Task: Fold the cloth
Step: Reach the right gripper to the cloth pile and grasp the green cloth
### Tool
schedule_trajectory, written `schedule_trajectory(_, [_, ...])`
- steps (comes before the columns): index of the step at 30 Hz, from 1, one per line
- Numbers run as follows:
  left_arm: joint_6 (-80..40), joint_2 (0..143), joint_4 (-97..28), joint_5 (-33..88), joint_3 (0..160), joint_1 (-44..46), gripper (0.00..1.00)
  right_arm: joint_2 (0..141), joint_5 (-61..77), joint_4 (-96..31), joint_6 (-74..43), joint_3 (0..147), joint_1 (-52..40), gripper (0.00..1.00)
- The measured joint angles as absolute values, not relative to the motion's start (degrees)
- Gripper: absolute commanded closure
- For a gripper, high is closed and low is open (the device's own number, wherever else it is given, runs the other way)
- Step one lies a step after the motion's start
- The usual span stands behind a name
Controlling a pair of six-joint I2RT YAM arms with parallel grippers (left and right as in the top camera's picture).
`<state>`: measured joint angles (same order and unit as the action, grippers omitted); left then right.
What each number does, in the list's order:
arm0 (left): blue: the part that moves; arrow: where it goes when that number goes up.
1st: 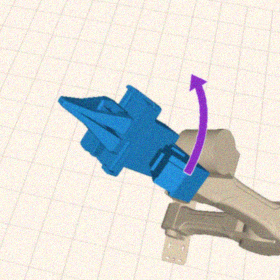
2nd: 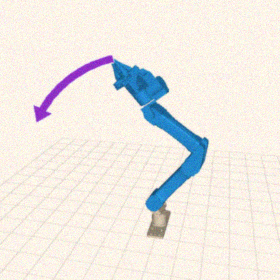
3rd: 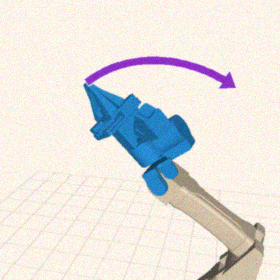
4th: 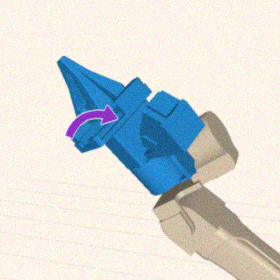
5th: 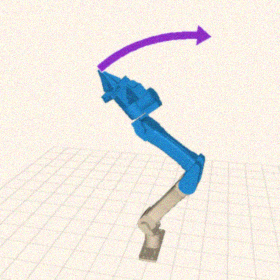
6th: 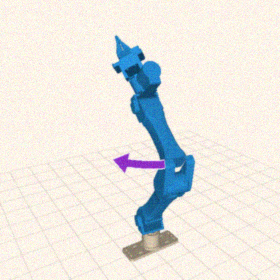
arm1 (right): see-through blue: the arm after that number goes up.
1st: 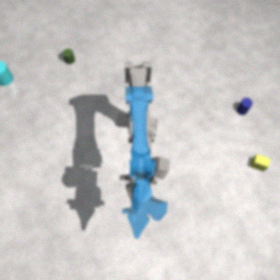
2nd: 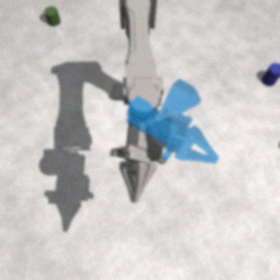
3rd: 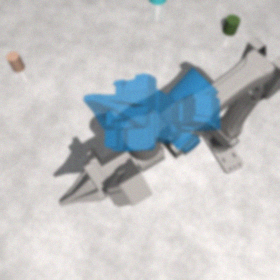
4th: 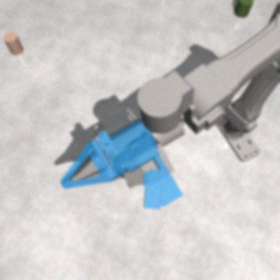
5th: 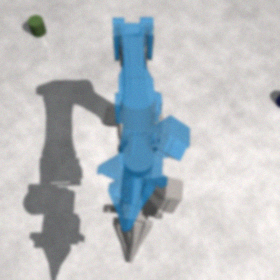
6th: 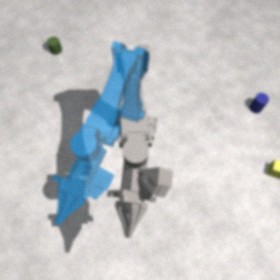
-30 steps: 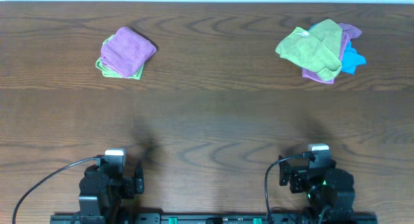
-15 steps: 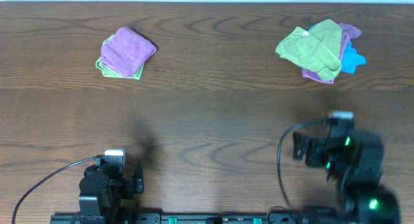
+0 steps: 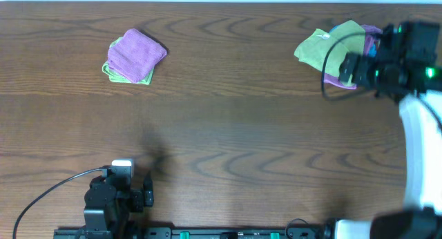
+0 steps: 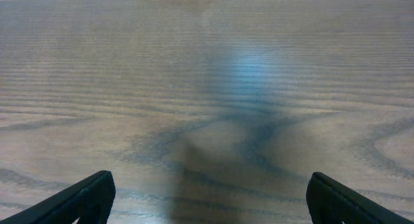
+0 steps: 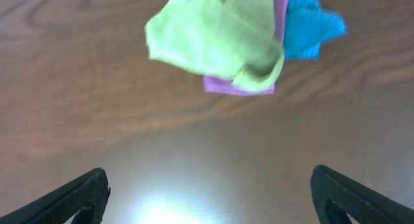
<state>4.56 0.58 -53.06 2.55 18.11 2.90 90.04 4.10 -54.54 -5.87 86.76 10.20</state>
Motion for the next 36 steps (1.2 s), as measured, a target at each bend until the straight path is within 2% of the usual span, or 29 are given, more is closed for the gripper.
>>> schedule_trajectory(4, [4.56, 0.58, -53.06, 2.55, 18.11, 2.9, 0.05, 99.83, 3.84, -51.94, -5.39, 92.88, 11.07, 0.01])
schedule_trajectory(10, [4.58, 0.58, -53.08, 2.55, 18.11, 2.9, 0.05, 107.04, 3.7, -47.16, -4.43, 94.32, 11.14, 0.01])
schedule_trajectory(16, [4.58, 0.58, -53.08, 2.55, 18.11, 2.9, 0.05, 111.35, 1.61, -45.39, -4.05, 94.45, 11.14, 0.01])
schedule_trajectory(19, [4.56, 0.58, -53.08, 2.55, 18.11, 2.9, 0.04, 113.65, 1.32, -44.8, -3.95, 94.45, 11.18, 0.07])
schedule_trajectory(24, [4.56, 0.58, -53.08, 2.55, 18.11, 2.9, 0.05, 117.95, 0.54, -43.68, -3.81, 94.45, 11.46, 0.02])
schedule_trajectory(36, [4.58, 0.58, -53.06, 2.55, 18.11, 2.9, 0.05, 120.77, -1.98, -43.22, -3.86, 94.45, 12.1, 0.06])
